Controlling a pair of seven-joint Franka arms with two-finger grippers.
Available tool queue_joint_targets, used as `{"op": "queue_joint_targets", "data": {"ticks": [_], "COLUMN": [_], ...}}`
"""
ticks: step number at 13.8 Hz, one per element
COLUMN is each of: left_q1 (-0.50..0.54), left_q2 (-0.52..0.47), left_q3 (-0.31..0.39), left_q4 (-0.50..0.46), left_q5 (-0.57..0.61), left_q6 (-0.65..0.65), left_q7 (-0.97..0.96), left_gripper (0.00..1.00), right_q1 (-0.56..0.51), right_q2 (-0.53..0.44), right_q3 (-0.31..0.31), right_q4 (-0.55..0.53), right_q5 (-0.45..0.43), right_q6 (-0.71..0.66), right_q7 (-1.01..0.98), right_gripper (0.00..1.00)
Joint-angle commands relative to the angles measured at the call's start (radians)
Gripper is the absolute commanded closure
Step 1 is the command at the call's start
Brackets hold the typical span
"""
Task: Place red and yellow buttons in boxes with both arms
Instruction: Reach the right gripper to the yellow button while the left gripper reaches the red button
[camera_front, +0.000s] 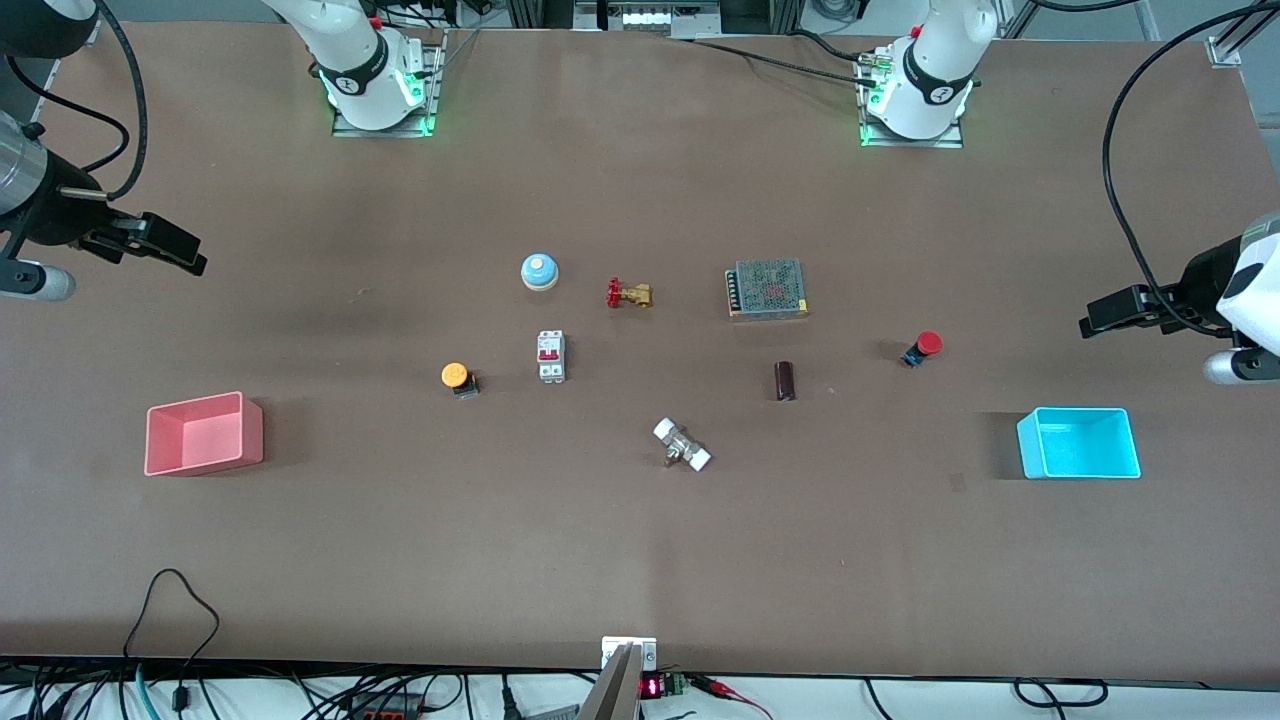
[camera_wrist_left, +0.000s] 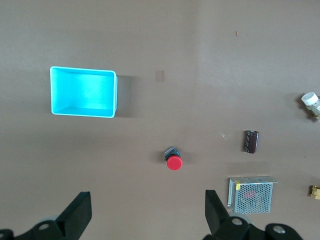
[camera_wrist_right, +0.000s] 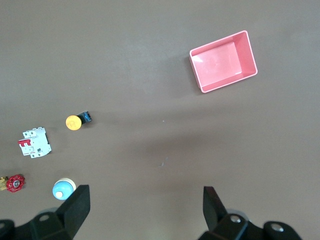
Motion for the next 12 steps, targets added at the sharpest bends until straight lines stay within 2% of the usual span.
{"op": "queue_joint_targets", "data": {"ticks": [1,4,7,9,12], "left_q1": [0.001,0.0,0.003,-0.006,-0.034], "left_q2": [-0.04,-0.043,-0.046,-0.026,0.013], "left_q3": [-0.007,-0.011,-0.013,-0.013,-0.028], "left_q4": [-0.053,-0.065,-0.126,-0.183,-0.269], "left_q5": [0.025,0.024,0.016,0.018,0.021], "left_q6": [0.001,-0.005,0.001,0.051,0.143], "left_q7": [-0.007,-0.021,-0.008,-0.008,-0.012], "left_gripper": [0.0,0.0,0.0,0.0,0.0], "right_q1": [0.0,0.0,0.0,0.0,0.021], "right_q2": [-0.006,-0.006,0.007,0.052,0.131], "right_q3": [-0.002,-0.008,-0.008,-0.008,0.002], "right_q4": [0.011,0.011,0.011,0.005,-0.006], "right_q5": [-0.01,-0.002,0.029,0.113,0.124], "right_q6": [-0.011,-0.014,0.001,0.053,0.127], "right_q7": [-0.023,-0.024,-0.005,-0.012,-0.052], "right_gripper": [0.0,0.0,0.0,0.0,0.0]}}
